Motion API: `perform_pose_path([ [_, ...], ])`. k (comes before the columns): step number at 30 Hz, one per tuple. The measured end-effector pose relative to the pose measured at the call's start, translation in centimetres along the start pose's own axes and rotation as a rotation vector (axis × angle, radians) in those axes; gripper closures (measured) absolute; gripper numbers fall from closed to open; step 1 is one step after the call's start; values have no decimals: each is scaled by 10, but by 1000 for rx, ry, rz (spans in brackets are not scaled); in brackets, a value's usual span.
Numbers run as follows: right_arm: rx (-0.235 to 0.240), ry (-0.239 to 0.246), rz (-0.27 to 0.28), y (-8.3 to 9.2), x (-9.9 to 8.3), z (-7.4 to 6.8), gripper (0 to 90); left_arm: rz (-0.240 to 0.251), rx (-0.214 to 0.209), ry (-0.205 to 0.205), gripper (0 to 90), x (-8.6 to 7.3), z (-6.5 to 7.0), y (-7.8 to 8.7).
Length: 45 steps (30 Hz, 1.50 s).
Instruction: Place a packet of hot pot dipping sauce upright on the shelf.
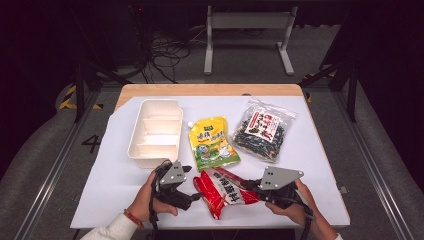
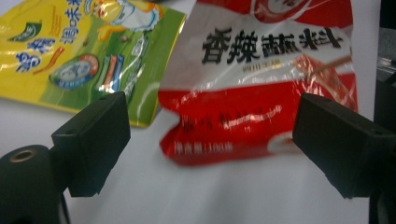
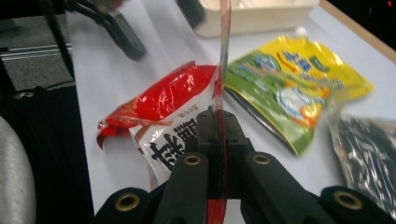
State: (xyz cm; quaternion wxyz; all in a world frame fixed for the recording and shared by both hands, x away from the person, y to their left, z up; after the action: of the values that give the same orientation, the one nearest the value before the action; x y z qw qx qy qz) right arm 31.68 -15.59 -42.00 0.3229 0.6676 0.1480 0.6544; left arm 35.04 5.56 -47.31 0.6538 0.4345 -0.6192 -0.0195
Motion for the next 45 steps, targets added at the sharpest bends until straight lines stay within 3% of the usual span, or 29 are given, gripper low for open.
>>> perform_pose_path([
  [4,13,44,21,0,11,-2,900,24,-26,-3,120,17,2,-13],
  [9,21,65,39,0,18,-2,900,40,-64,-5,139,25,4,-19],
  [14,21,69,49,-3,21,0,900,53,-131,-5,250,29,8,-26],
  [17,17,74,49,-4,22,2,900,46,-132,-36,314,30,10,-28],
  [18,16,74,53,-5,23,2,900,52,-138,-36,371,30,11,-29],
  [19,8,72,58,-4,23,4,900,47,-138,-35,488,30,10,-30],
  [20,8,72,58,-4,23,4,900,45,-148,-41,488,30,11,-30],
  [22,2,66,64,-4,24,5,900,41,-139,-57,619,28,10,-30],
  [23,-1,65,67,-5,24,5,900,41,-133,-63,724,28,10,-30],
  [24,-9,66,66,-5,24,6,900,62,-152,-49,810,28,9,-28],
  [26,-26,49,76,-5,24,7,900,64,-156,-51,890,27,8,-26],
  [28,-31,41,82,-6,24,8,900,67,-148,-49,897,28,8,-25],
  [31,-58,27,96,-5,25,9,870,77,-150,-16,898,27,7,-21],
  [32,-80,21,107,-2,25,9,794,83,-153,-5,898,27,6,-20],
  [33,-102,14,113,0,25,10,766,90,-163,12,899,27,5,-17],
  [37,-119,-21,159,17,22,8,693,125,-160,56,899,27,-2,-7],
  [40,-115,-50,196,29,17,3,636,143,-161,64,899,27,-3,0],
  [43,-122,-74,199,37,8,-3,549,160,-171,62,899,29,0,6],
  [45,-124,-89,200,41,3,-5,539,162,-174,63,899,30,1,8],
])
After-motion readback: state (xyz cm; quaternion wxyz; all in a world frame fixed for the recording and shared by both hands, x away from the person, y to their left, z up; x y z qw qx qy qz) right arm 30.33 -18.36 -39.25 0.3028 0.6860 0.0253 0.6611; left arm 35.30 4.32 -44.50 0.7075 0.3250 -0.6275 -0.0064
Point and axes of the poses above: each handheld gripper's, and its own axes: y roughly backward along the jaws, x roughly out of its top, z roughly to its right, the point moved 7 cm from there along -y, roughly forward along the jaws, and after that the axes turned 12 degrees about x, right-handed, at the moved point
